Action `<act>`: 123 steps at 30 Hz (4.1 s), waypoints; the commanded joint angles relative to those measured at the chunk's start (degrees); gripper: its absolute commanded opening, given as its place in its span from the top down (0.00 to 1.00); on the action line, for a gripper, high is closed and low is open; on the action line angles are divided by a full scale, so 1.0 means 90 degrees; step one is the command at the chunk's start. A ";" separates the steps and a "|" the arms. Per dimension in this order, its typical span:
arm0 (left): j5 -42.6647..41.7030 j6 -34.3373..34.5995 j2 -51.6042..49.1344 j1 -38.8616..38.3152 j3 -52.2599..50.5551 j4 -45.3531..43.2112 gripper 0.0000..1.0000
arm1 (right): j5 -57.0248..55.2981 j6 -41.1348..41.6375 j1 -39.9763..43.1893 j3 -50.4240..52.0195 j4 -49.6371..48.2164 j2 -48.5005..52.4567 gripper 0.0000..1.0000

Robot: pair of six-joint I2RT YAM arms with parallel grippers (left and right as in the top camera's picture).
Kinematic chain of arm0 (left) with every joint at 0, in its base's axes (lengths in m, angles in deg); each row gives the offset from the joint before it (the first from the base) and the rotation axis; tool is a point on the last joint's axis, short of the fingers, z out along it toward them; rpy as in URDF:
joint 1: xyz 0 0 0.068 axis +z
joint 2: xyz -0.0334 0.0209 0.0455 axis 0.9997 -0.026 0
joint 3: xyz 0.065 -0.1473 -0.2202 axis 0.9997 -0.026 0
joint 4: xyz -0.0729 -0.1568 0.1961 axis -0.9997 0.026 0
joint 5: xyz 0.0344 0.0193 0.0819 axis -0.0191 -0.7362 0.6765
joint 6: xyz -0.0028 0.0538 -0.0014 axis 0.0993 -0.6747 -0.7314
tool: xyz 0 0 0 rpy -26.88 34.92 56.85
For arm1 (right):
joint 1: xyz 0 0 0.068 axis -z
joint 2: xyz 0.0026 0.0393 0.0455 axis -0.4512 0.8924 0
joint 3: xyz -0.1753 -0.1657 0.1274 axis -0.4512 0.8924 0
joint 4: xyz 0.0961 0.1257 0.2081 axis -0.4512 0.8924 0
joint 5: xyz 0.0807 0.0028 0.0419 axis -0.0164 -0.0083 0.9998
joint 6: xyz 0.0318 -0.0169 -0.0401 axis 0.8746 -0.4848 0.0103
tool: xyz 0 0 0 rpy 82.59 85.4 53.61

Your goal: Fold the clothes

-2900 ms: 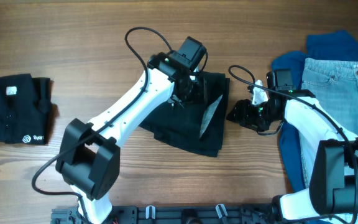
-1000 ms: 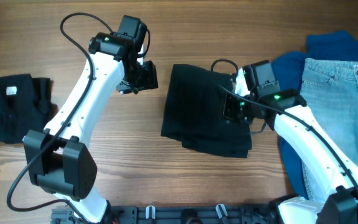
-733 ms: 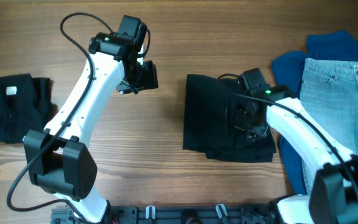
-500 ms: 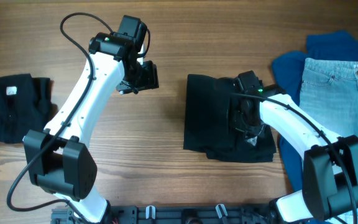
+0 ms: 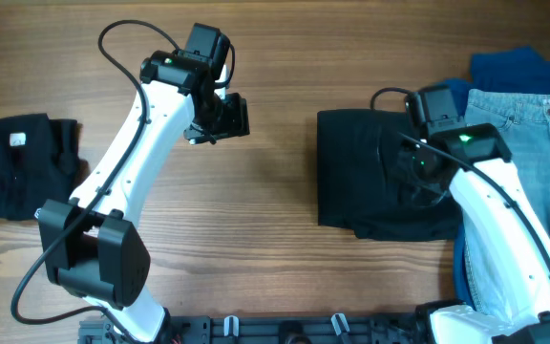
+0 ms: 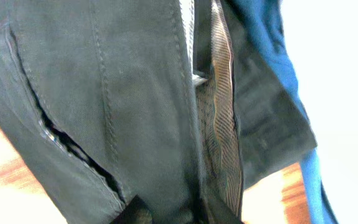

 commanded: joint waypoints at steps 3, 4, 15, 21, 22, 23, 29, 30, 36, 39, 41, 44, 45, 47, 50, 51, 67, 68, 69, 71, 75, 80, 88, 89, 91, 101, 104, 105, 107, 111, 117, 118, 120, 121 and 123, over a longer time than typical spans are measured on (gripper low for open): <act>-0.0080 -0.0078 -0.0036 -0.0017 -0.0070 -0.0005 0.32 | -0.0617 0.0704 0.0364 -0.0068 0.0257 0.0172 0.50; -0.0080 -0.0078 -0.0036 -0.0017 -0.0070 0.0002 0.32 | -0.0556 0.0697 0.0466 -0.0073 0.0209 0.0170 0.55; -0.0080 -0.0075 -0.0036 -0.0017 -0.0070 -0.0124 0.32 | 0.1719 -0.0869 0.0610 0.0534 -0.0988 0.0435 0.91; -0.0255 -0.0087 -0.0036 -0.0017 -0.0070 -0.0068 0.26 | 0.0272 0.0714 0.0950 0.1479 -0.1382 0.1484 0.94; -0.0376 -0.0168 -0.0036 -0.0019 -0.0070 -0.0066 0.26 | 0.0291 0.0716 0.1025 0.1489 -0.1486 0.1676 0.92; -0.0525 -0.0296 -0.0036 -0.0027 -0.0070 -0.0068 0.26 | 0.0289 0.0709 0.1066 0.1491 -0.1564 0.1817 0.92; -0.1163 -0.0731 -0.0036 -0.0342 -0.0211 -0.0340 0.22 | 0.0588 0.0702 0.1086 0.1491 -0.1758 0.2404 0.88; -0.1474 -0.0746 -0.0053 -0.0510 -0.0449 -0.0746 0.20 | 0.0605 0.0702 0.1086 0.1491 -0.1761 0.2412 0.87; -0.2822 -0.0690 -0.0335 -0.1316 -0.1863 -0.3211 0.16 | 0.0614 0.0602 0.1086 0.1491 -0.1758 0.2409 0.87; -0.2919 -0.0668 -0.0794 -0.1681 -0.2076 -0.3993 0.13 | 0.0629 0.0486 0.1086 0.1491 -0.1758 0.2409 0.87; -0.2917 -0.0668 -0.1166 -0.1826 -0.2076 -0.4425 0.12 | 0.0629 0.0466 0.1086 0.1491 -0.1763 0.2409 0.87; -0.2922 -0.0452 -0.1649 -0.1880 -0.2076 -0.4726 0.11 | 0.0629 0.0459 0.1086 0.1491 -0.1783 0.2409 0.87; -0.2943 -0.0359 -0.1809 -0.1882 -0.2076 -0.4806 0.10 | 0.0631 0.0384 0.1086 0.1491 -0.1785 0.2409 0.87; -0.3225 -0.0359 -0.1945 -0.1885 -0.2076 -0.4991 0.09 | 0.0627 0.0318 0.1086 0.1491 -0.1787 0.2409 0.87; -0.3543 -0.0357 -0.1970 -0.1945 -0.2076 -0.5345 0.11 | 0.0631 0.0323 0.1086 0.1491 -0.1792 0.2409 0.86; -0.3636 -0.0357 -0.1970 -0.1999 -0.2076 -0.5452 0.15 | 0.0634 0.0323 0.1086 0.1491 -0.1790 0.2409 0.86; -0.3058 -0.1078 -0.1608 0.0391 -0.1314 -0.4080 0.69 | 0.5537 -0.3334 0.1071 0.1168 -0.1943 0.0515 0.78; -0.3060 -0.1078 -0.1608 0.0503 -0.1202 -0.4080 0.48 | 0.5673 -0.3257 0.1071 0.1171 -0.2067 0.0491 0.77; -0.3082 -0.1078 -0.1603 0.0597 -0.1088 -0.4041 0.37 | 0.5722 -0.3140 0.1061 0.1171 -0.2191 0.0491 0.77; -0.3084 -0.1078 -0.1583 0.0755 -0.0780 -0.3733 0.31 | 0.5697 -0.2718 0.0981 0.1175 -0.2679 0.0563 0.78; -0.3211 -0.1078 -0.1367 0.0937 -0.0056 -0.2492 0.32 | 0.5481 -0.1834 0.0610 0.1175 -0.3917 0.0865 0.83; -0.3427 -0.1083 -0.1217 0.0515 -0.0049 -0.1758 0.64 | 0.3735 -0.0573 0.0352 0.1175 -0.4325 0.1549 0.94; -0.2458 -0.0721 -0.1530 -0.0571 -0.1081 -0.1836 0.93 | 0.3735 -0.0231 0.0338 0.1175 -0.3529 0.2263 0.96; -0.2395 -0.0668 -0.1530 -0.0573 -0.1239 -0.1853 0.93 | 0.3971 -0.0277 0.0304 0.1175 -0.3356 0.2259 0.96; -0.1933 -0.0597 -0.1530 -0.0503 -0.1571 -0.1885 0.93 | 0.4415 -0.0520 0.0148 0.1175 -0.3028 0.2254 0.96; -0.0126 -0.0236 -0.1520 0.1292 -0.1486 -0.1945 0.90 | 0.4420 -0.0988 -0.0542 0.1173 -0.3194 0.1158 0.93; -0.1297 -0.0267 -0.1474 0.1719 -0.1156 -0.1763 0.80 | 0.4444 -0.0950 -0.0549 0.1173 -0.4214 0.1064 0.90; -0.1712 -0.0359 -0.1438 0.1800 -0.1117 -0.1746 0.76 | 0.4396 -0.0860 -0.0549 0.1175 -0.4539 0.1088 0.89; -0.2460 -0.0403 -0.1311 0.1936 -0.1107 -0.1746 0.71 | 0.4143 -0.0549 -0.0549 0.1175 -0.5224 0.1144 0.85; -0.3162 -0.0410 -0.1064 0.2030 -0.1107 -0.1649 0.65 | 0.3526 -0.0029 -0.0549 0.1175 -0.5986 0.1525 0.85; -0.3079 -0.0622 -0.0986 0.1972 -0.1158 -0.1331 0.27 | 0.3422 0.0257 -0.0546 0.1175 -0.6127 0.2560 0.86; -0.3079 -0.0622 -0.0986 0.1972 -0.1166 -0.1260 0.25 | 0.3543 0.0257 -0.0546 0.1175 -0.6130 0.2662 0.85; -0.3082 -0.0619 -0.0986 0.1970 -0.1212 -0.1078 0.25 | 0.3706 0.0260 -0.0546 0.1175 -0.6113 0.2718 0.85; -0.3082 -0.0622 -0.0986 0.1950 -0.1226 -0.0959 0.25 | 0.3759 0.0272 -0.0549 0.1175 -0.6113 0.2713 0.85; -0.3082 -0.0624 -0.0986 0.1892 -0.1307 -0.0828 0.25 | 0.3912 0.0440 -0.0549 0.1175 -0.6052 0.2713 0.85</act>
